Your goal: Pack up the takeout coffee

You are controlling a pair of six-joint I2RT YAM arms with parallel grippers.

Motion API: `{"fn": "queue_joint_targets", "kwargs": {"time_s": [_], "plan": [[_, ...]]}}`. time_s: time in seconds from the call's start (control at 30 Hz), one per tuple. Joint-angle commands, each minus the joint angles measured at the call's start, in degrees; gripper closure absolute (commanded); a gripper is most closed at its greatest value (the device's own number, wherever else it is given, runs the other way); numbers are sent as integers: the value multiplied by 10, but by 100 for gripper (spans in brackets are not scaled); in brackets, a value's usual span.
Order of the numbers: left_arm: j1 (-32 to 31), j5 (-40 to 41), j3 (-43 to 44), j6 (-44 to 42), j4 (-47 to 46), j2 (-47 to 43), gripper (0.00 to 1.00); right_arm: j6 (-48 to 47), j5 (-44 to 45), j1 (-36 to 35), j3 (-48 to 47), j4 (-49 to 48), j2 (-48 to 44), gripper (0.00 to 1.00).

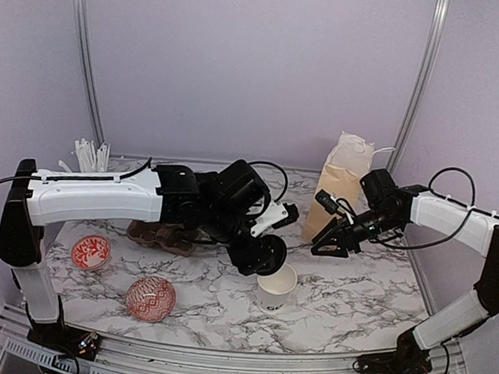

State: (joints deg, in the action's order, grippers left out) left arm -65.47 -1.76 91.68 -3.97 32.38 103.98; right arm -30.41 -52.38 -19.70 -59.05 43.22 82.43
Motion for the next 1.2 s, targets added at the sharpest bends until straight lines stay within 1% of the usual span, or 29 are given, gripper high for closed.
{"fn": "queue_joint_targets", "kwargs": {"time_s": [0.0,0.43,1.17], "plan": [[-5,-29,32,-8,31,21,22,7,1,-2,7,-18,-21,46],[-14,-61,75,-14,82,64,22,3,6,-2,14,-21,-25,45],[-14,-63,101,-18,83,94,22,-2,7,-2,28,-22,-36,45]]}}
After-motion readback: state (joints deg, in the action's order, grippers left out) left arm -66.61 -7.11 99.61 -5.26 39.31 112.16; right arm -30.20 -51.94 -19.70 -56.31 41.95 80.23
